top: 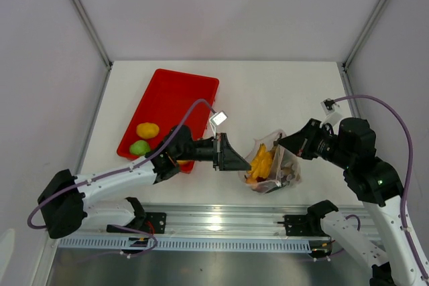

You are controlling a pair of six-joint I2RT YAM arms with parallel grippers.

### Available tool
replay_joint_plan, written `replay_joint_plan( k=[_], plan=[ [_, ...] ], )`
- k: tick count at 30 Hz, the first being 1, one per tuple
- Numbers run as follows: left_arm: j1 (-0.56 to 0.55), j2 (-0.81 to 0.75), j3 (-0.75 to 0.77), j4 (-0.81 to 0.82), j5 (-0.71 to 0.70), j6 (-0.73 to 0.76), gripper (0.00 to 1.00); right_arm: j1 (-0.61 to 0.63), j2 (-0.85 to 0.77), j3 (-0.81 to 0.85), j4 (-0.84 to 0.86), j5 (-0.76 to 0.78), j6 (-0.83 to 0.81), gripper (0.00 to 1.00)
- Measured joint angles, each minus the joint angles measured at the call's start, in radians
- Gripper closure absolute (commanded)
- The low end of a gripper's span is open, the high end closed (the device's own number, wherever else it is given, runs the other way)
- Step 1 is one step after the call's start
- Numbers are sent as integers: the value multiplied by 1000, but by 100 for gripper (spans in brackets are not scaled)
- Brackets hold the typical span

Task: Place the food in the zip-top bag and seal the zipper
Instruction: Place the fake vegetable in the zipper food storage bag.

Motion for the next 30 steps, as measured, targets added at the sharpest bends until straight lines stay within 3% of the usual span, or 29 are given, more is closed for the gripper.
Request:
replay_joint_plan(
  k=[5,7,8,10,11,12,15,20,25,30],
  plan=[
    [-11,99,77,-106,-27,60,99,0,-1,24,-1,-10,0,100],
    [-19,138,129,-152,-34,85,93,0,-1,32,-2,-11,0,100],
    [-22,153,149,-170,-35,93,85,0,-1,34,-2,-12,0,100],
    [-28,175,187,-209,-38,114,42,0,-1,35,-2,-13,0,100],
    [-30,177,193,-220,-38,128,42,0,0,35,-2,-14,0,100],
    [-32,177,200,-235,-45,136,26,0,1,35,-3,-14,0,100],
    [-37,164,209,-295,-64,191,2,0,4,35,-10,-13,-2,100],
    [-45,70,209,-444,-140,288,1,0,6,35,-21,-4,-13,100],
    [-54,-123,209,-558,-244,412,0,0,6,35,-33,8,-31,100],
    [-58,-290,259,-722,-472,512,0,0,-2,35,-39,23,-50,100]
  ],
)
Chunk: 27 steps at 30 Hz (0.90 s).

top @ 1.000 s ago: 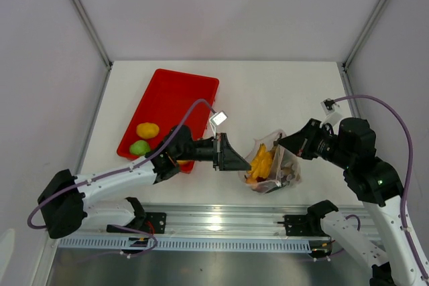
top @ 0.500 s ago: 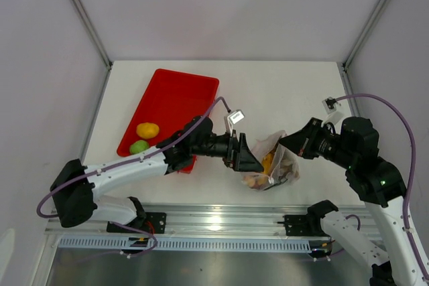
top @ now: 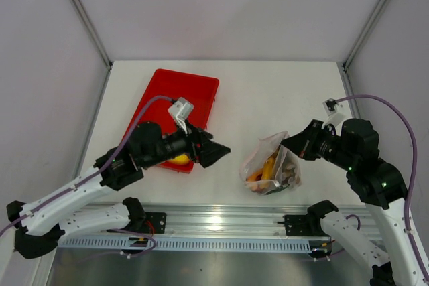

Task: Place the food in the zip-top bag and seal the zipper
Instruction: Place the fake vegetable in the zipper food storage bag, then pick up the fake fruit from the bin.

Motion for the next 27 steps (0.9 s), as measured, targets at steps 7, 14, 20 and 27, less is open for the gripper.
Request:
replay_joint_plan(
  k=[7,14,20,27],
  plan=[
    [57,41,106,-391,-509,-110,1,0,1,-5,-13,14,-34,100],
    [340,196,130,-660,-593,-321,1,1,25,-5,-13,13,-48,100],
    [500,335,159,-804,-575,-543,0,2,25,-5,-13,12,-50,100],
    [539,703,330,-946,-497,-666,0,2,-2,-5,-21,13,-53,100]
  ],
)
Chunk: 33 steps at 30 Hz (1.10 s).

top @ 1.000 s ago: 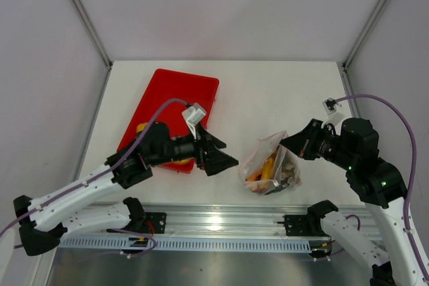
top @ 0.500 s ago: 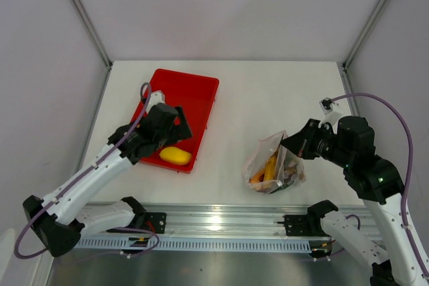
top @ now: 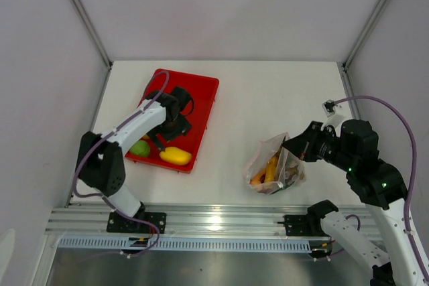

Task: Place the food in the zip-top bag and seal the zipper
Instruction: Pick up the fake fruit from the bin.

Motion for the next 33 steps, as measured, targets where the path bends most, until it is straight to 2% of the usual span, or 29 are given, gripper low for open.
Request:
replay_joint_plan(
  k=[4,17,20,21,24,26,28,31,33],
  plan=[
    [3,124,29,-18,40,-56,1,0,-11,0,-12,0,-4,100],
    [15,169,-81,29,117,-152,3,0,-19,-3,-17,-1,-11,100],
    [16,196,-87,48,127,-159,22,0,-19,-3,-16,-1,-11,100],
    [16,203,-91,56,131,-160,33,0,-19,-3,-16,-1,-11,100],
    [17,209,-96,67,137,-154,49,0,-19,-3,-16,-1,-11,100],
    [17,209,-96,68,135,-150,57,0,-19,-3,-16,-1,-10,100],
    [17,207,-95,68,134,-147,60,0,-19,-3,-16,0,-10,100],
    [17,188,-95,68,127,-137,71,0,-19,-3,-16,0,-10,100],
    [17,153,-93,64,116,-121,81,0,-19,-3,-16,0,-10,100]
  ],
)
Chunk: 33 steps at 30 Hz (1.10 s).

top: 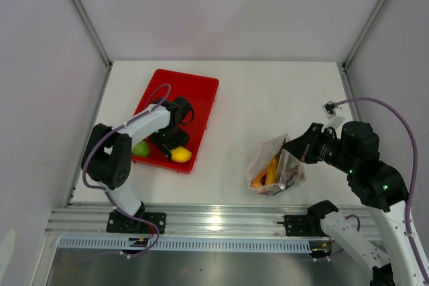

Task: Place the food in the zip-top bag and seal the zipper
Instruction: Pick up the fake fruit from the bin, then place the fake fruit in the zipper food storage bag.

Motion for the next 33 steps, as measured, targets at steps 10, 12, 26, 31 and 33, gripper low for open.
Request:
replay_joint_plan(
  k=[10,12,26,31,33],
  plan=[
    [-171,-442,111,17,-124,134,99,0,3,0,1,12,0,100],
    [-238,-554,76,106,-121,203,99,0,4,0,1,13,-1,100],
    [-598,-710,-140,761,468,707,99,0,16,1,-1,19,-1,100],
    [-691,-625,-119,834,604,780,100,0,14,6,-8,23,-1,100],
    [-705,-582,-95,846,654,788,99,0,13,7,-8,22,0,100]
  ],
)
